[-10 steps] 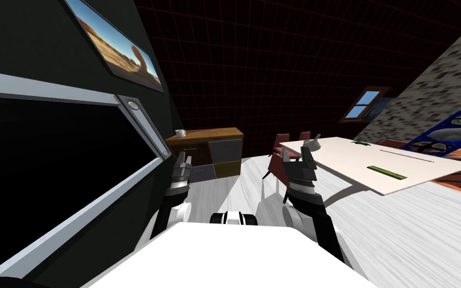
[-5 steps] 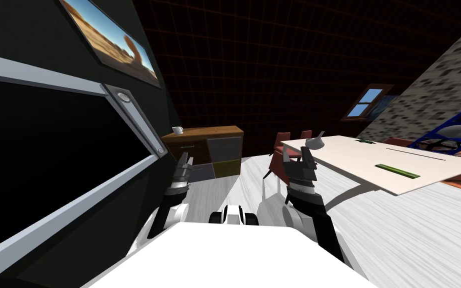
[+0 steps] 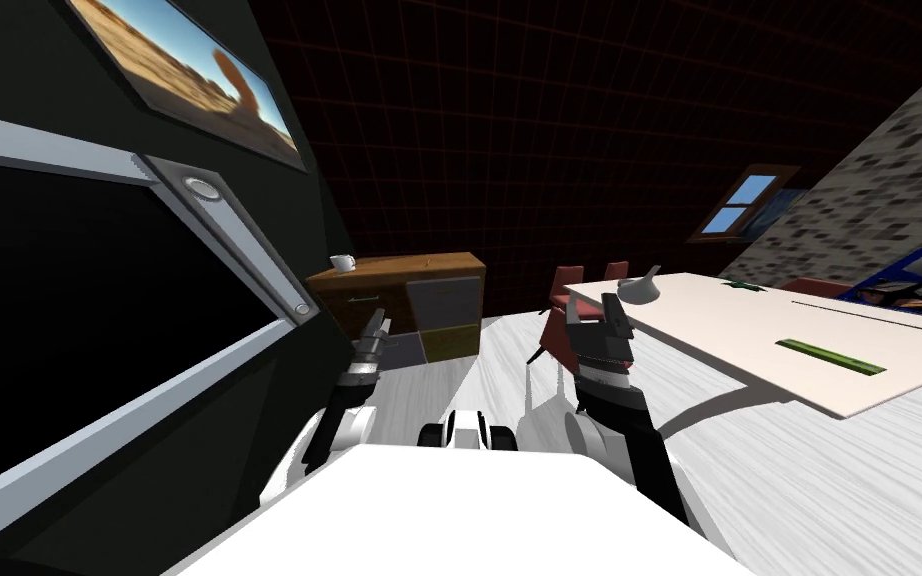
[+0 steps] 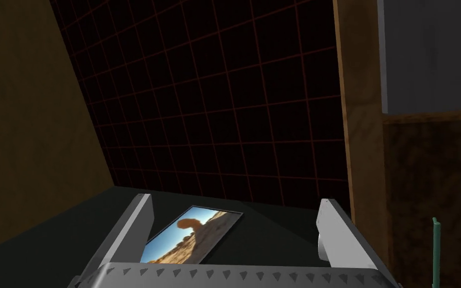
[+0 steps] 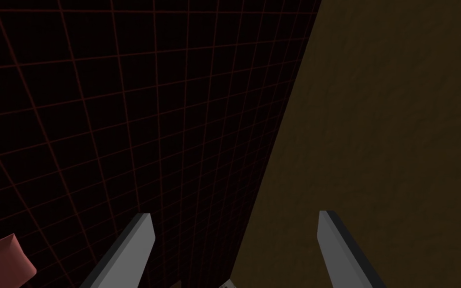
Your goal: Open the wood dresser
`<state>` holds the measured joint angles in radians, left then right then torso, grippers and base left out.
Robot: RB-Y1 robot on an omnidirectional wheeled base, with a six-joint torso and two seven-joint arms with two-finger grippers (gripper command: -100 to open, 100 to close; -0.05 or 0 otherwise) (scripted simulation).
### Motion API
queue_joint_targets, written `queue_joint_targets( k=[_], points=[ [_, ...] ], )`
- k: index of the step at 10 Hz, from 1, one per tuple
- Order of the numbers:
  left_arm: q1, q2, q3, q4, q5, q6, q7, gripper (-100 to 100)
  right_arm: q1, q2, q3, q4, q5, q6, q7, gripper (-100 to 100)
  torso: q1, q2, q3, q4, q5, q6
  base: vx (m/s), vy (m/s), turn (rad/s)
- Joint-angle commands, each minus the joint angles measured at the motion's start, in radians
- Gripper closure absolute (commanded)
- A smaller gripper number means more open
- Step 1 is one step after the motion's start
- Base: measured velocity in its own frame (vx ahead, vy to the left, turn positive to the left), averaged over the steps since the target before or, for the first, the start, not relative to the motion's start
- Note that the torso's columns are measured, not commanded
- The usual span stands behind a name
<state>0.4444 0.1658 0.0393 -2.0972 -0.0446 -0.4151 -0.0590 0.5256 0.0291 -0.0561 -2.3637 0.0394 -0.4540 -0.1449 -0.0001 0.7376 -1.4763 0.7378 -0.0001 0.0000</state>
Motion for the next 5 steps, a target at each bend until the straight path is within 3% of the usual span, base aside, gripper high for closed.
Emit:
queue_joint_targets(
  k=[1, 5],
  points=[
    [-0.027, -0.007, 0.007, 0.067, 0.004, 0.013, 0.000, -100, 0.000, 0.000, 0.000, 0.000, 0.000, 0.000, 0.000, 0, 0.000, 0.001, 0.000, 0.000, 0.000, 0.000, 0.170, -0.054, 0.001],
    [-0.051, -0.023, 0.012, 0.128, 0.007, 0.024, 0.000, -100, 0.000, 0.000, 0.000, 0.000, 0.000, 0.000, 0.000, 0, 0.001, 0.003, 0.002, 0.001, 0.000, 0.000, 0.147, -0.022, 0.000]
  ],
)
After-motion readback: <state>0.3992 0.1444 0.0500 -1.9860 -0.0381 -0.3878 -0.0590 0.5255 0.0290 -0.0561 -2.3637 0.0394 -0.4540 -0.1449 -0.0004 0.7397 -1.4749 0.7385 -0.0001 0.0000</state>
